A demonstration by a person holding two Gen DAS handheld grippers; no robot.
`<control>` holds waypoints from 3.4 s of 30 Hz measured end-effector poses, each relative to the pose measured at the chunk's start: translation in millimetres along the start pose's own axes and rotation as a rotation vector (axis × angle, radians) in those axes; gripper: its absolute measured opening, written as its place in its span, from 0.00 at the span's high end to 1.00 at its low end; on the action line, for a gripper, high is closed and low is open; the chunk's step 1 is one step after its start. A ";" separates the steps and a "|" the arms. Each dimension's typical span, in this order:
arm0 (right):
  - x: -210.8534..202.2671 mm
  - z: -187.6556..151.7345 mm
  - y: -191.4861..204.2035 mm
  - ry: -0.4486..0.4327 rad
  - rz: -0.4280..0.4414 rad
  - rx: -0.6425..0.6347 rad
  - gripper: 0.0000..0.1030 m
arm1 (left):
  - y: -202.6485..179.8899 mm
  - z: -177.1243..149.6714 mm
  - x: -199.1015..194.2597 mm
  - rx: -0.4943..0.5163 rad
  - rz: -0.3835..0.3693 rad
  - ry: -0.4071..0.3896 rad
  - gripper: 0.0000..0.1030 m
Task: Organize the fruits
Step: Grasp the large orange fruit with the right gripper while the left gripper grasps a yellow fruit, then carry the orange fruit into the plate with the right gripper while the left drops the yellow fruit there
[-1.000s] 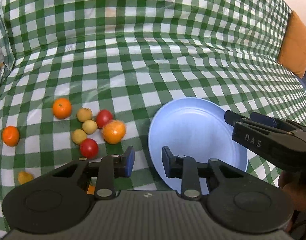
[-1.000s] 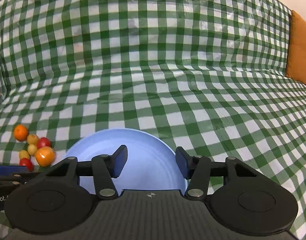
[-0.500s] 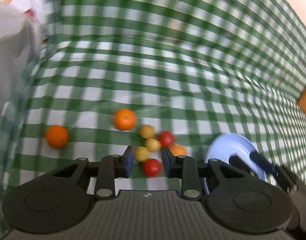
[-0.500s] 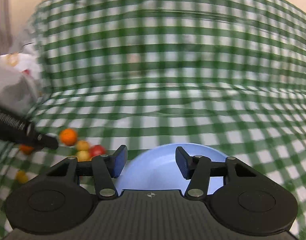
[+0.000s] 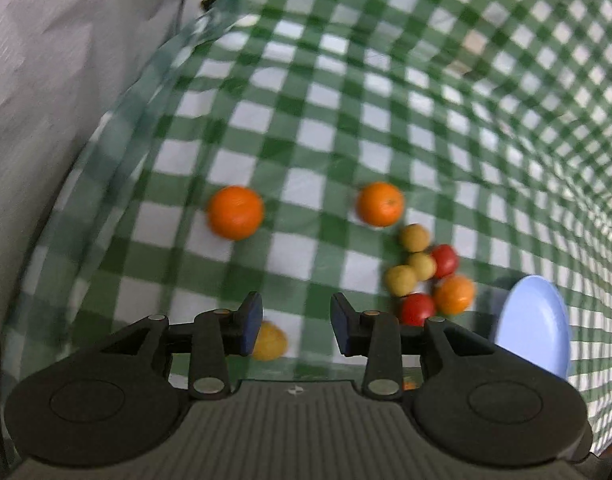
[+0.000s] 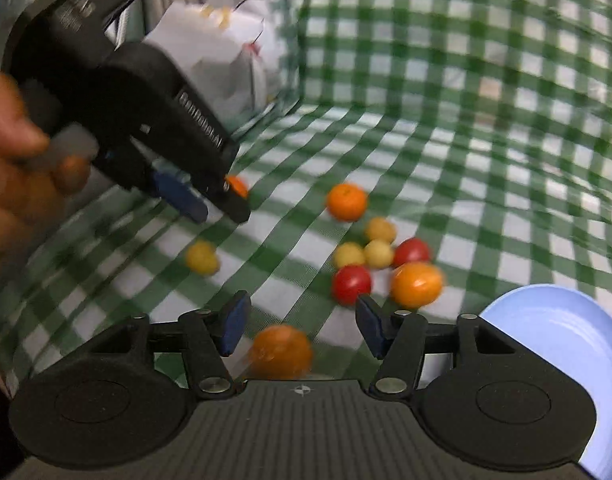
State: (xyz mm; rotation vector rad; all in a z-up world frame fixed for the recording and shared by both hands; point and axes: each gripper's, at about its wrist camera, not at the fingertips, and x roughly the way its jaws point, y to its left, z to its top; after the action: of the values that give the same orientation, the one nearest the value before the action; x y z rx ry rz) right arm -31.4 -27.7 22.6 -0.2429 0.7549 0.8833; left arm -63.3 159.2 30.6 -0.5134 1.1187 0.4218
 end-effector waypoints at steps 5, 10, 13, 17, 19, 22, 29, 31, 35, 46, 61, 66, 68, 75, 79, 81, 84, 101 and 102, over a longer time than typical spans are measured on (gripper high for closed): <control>8.6 -1.9 3.5 0.048 0.016 -0.011 0.40 | 5.1 -9.1 8.2 0.021 0.040 0.044 0.60; 19.1 -6.3 6.2 0.085 0.029 -0.037 0.42 | 1.2 -16.9 22.1 0.049 0.071 0.076 0.61; 22.9 -9.6 10.7 0.110 0.032 -0.062 0.55 | -4.8 -19.6 24.5 0.091 0.098 0.055 0.71; 24.9 -12.9 13.3 0.125 0.034 -0.102 0.60 | -20.8 -20.6 18.9 0.157 0.112 -0.005 0.71; 22.7 -13.0 12.3 0.120 0.038 -0.104 0.61 | -28.5 -20.7 14.8 0.172 0.107 -0.038 0.71; 16.8 -10.8 8.1 0.085 0.009 -0.091 0.61 | -42.1 -19.5 11.2 0.174 0.063 -0.075 0.71; -1.2 -0.4 -22.8 -0.043 -0.115 0.057 0.61 | -64.9 -25.9 16.9 0.188 0.053 -0.090 0.71; -5.5 -0.1 -33.6 -0.062 -0.151 0.107 0.61 | -72.5 -25.4 19.2 0.187 0.062 -0.103 0.71; -17.0 -1.1 -47.8 -0.104 -0.218 0.149 0.61 | -80.8 -24.9 21.6 0.181 0.066 -0.108 0.71; -33.9 -7.5 -84.1 -0.141 -0.312 0.236 0.61 | -110.1 -33.7 23.8 0.222 0.067 -0.140 0.71; -67.6 -27.9 -148.0 -0.159 -0.508 0.385 0.61 | -182.3 -64.2 12.8 0.408 -0.035 -0.247 0.71; -81.3 -37.6 -167.4 -0.159 -0.560 0.426 0.61 | -200.1 -75.8 14.9 0.465 -0.068 -0.252 0.71; -85.7 -41.1 -173.9 -0.157 -0.573 0.442 0.61 | -205.0 -79.0 16.9 0.476 -0.075 -0.248 0.71; -95.5 -45.4 -187.5 -0.162 -0.596 0.466 0.61 | -216.5 -84.7 25.8 0.496 -0.084 -0.225 0.71; -100.7 -48.2 -190.5 -0.162 -0.597 0.472 0.61 | -224.5 -89.6 33.5 0.526 -0.092 -0.210 0.71; -101.2 -49.2 -197.4 -0.157 -0.595 0.479 0.61 | -227.2 -92.7 35.0 0.537 -0.095 -0.205 0.71; -100.6 -49.4 -197.5 -0.148 -0.591 0.479 0.61 | -230.0 -95.8 36.7 0.551 -0.099 -0.202 0.71; -97.9 -48.1 -191.8 -0.142 -0.599 0.479 0.61 | -229.8 -92.3 40.3 0.584 -0.132 -0.188 0.71; -97.8 -48.2 -191.8 -0.142 -0.599 0.479 0.61 | -229.6 -92.2 39.9 0.585 -0.138 -0.189 0.71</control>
State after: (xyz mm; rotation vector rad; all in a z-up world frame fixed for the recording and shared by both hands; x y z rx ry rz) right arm 53.6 -230.9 34.4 0.0261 0.6847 0.1380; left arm 13.0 -77.9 2.5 -0.0320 0.9596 0.0110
